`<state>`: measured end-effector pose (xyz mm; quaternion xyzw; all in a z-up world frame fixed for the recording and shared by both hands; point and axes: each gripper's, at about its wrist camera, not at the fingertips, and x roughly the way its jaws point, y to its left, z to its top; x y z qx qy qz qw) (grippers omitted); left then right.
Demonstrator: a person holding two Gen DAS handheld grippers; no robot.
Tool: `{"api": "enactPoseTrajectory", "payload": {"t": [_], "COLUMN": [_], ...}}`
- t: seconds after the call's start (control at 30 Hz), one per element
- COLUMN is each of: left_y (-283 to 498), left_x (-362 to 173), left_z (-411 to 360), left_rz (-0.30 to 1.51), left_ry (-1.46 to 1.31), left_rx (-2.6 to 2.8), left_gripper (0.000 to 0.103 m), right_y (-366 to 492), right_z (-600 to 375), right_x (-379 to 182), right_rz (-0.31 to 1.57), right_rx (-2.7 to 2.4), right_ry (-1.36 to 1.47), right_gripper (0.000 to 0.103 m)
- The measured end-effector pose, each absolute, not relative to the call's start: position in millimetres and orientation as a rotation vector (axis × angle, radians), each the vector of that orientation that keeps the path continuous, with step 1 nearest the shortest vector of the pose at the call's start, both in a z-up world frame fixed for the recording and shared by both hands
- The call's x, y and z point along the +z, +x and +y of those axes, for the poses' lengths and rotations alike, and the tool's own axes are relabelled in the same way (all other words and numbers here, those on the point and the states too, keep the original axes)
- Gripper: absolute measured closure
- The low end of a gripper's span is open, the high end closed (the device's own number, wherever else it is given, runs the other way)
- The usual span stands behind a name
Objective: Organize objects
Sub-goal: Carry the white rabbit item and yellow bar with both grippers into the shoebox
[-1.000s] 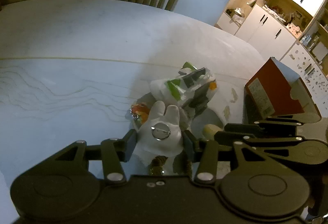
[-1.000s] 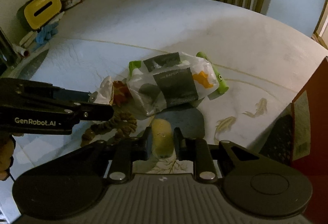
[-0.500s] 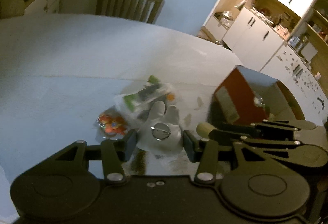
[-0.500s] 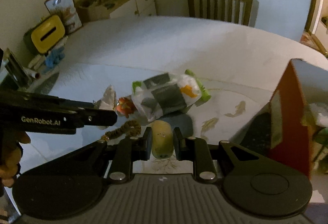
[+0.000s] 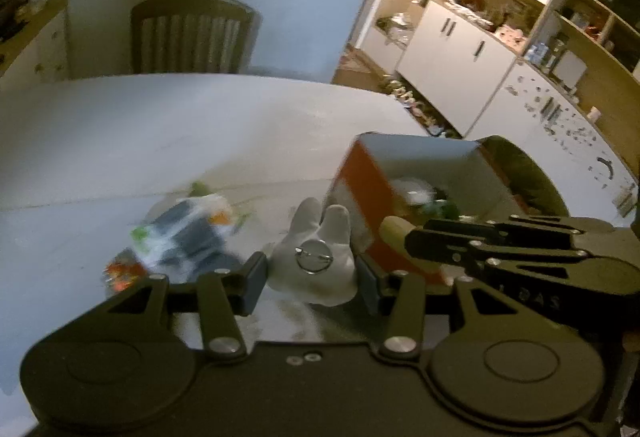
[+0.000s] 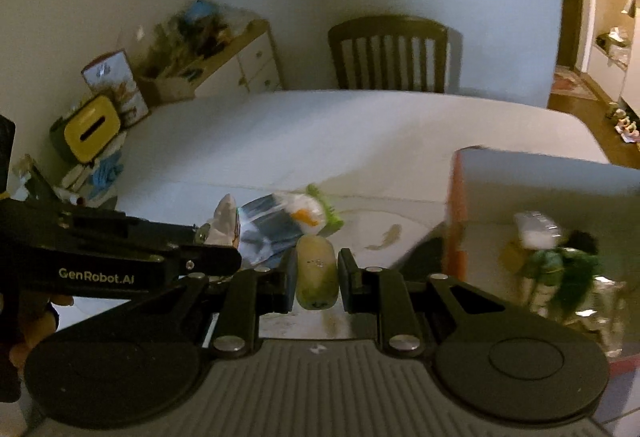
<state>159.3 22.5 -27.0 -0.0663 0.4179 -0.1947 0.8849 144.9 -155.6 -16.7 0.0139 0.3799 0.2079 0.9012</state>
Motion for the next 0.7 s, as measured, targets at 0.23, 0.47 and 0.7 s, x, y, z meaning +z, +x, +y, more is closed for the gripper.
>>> {"api": "enactPoseTrajectory", "payload": {"t": [0.23, 0.47, 0.7], "left_y": [158.4, 160.6, 167.3], "left_x": [-16.8, -19.5, -29.9], "left_z": [-30.1, -85.1, -136.5], "left_rz": [0.855, 0.861, 0.890], "left_ry": [-0.101, -0.054, -0.009], "left_rx": [-0.448, -0.489, -0.521], "left_gripper": [0.055, 0.055, 0.055], "right_y": [142.5, 141.6, 145.2], "right_z": [-210.7, -264.2, -320.3], "right_x": [-4.1, -3.8, -8.2], "right_rz": [0.753, 0.743, 0.740], "right_rx": [0.393, 0.357, 0.303], "right_ry": [0.056, 0.073, 0.086], "right_gripper": [0.082, 0.082, 0.082]}}
